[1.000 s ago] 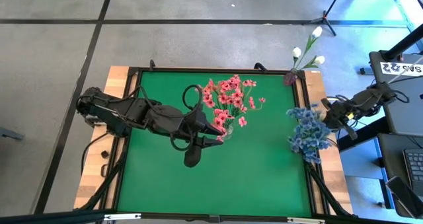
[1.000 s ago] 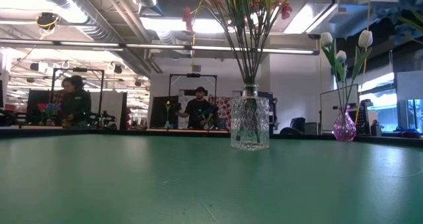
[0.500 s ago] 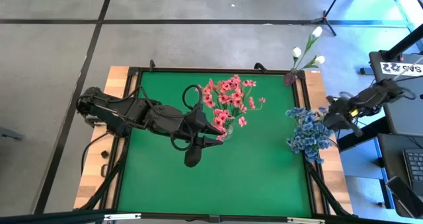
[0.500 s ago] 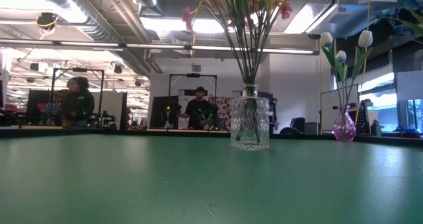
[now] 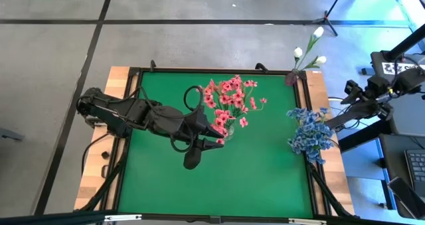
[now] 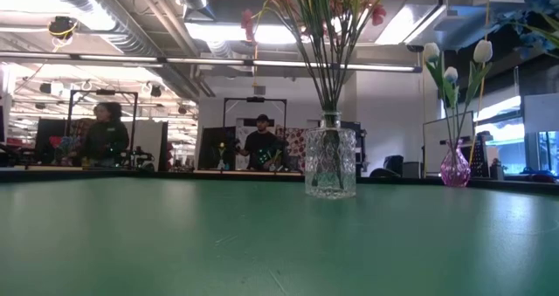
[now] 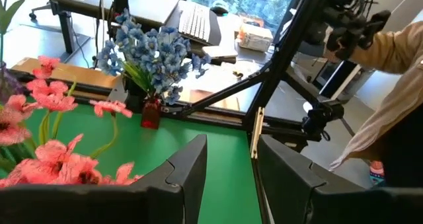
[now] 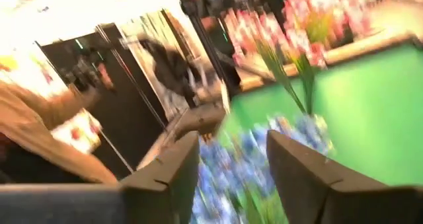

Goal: Sort flowers into vase by color
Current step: Return to Home Position

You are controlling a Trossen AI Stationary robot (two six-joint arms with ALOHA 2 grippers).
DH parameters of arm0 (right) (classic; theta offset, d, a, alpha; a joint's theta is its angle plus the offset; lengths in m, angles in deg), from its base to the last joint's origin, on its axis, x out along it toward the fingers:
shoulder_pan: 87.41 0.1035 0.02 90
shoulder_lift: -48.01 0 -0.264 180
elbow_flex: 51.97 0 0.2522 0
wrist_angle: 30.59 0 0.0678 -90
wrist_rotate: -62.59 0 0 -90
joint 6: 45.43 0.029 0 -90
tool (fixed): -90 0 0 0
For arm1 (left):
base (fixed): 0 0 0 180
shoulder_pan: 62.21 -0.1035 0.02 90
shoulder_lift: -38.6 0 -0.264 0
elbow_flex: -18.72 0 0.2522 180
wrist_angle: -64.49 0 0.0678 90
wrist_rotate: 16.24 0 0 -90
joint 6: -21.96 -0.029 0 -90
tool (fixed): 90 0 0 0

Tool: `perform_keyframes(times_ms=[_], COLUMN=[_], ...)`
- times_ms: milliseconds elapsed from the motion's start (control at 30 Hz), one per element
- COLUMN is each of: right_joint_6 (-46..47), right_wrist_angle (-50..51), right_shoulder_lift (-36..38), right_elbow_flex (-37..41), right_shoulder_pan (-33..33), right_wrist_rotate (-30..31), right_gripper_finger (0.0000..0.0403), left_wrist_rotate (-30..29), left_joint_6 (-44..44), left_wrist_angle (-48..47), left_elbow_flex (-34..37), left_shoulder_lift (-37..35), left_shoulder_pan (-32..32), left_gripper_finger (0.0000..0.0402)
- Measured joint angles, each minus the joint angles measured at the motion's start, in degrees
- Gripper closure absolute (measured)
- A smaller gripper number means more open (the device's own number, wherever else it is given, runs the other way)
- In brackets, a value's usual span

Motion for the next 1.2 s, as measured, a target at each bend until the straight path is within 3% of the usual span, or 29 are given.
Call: perform_keyframes(times_ms=[100,167,267,400,600,800,1033,1200], right_joint_6=[-0.22,-2.06,-2.16,2.75,19.76,36.27,35.87,41.87], right_wrist_angle=[-3.22,-13.80,-26.00,-46.24,-75.88,-100.72,-121.26,-136.17], right_shoulder_lift=[-0.02,-0.01,-0.01,0.01,0.04,0.04,0.04,0.06], right_elbow_flex=[2.12,6.18,11.97,19.84,30.56,37.41,43.31,49.19], right_shoulder_pan=[-1.45,-2.82,-5.98,-12.01,-23.90,-34.90,-45.06,-51.01], right_wrist_rotate=[-2.01,-4.93,-14.63,-27.41,-37.00,-37.02,-30.33,-25.65], right_gripper_finger=[0.0260,0.0280,0.0311,0.0351,0.0398,0.0391,0.0396,0.0392], left_wrist_rotate=[-0.18,-1.63,-4.20,-8.12,-8.70,-8.63,-7.96,-7.29], left_joint_6=[-0.94,-1.61,-2.61,-4.73,-4.76,-4.66,-4.72,-4.72], left_wrist_angle=[0.57,0.86,0.82,0.98,-0.42,2.33,9.81,10.31], left_elbow_flex=[0.00,0.00,0.00,-0.09,-0.09,1.94,8.96,11.15], left_shoulder_lift=[0.00,-0.32,-1.42,-2.50,-2.67,-2.77,-5.06,-7.72], left_shoulder_pan=[0.34,0.85,2.19,4.95,6.26,6.99,6.32,7.37], left_gripper_finger=[0.0271,0.0271,0.0271,0.0271,0.0271,0.0271,0.0271,0.0271])
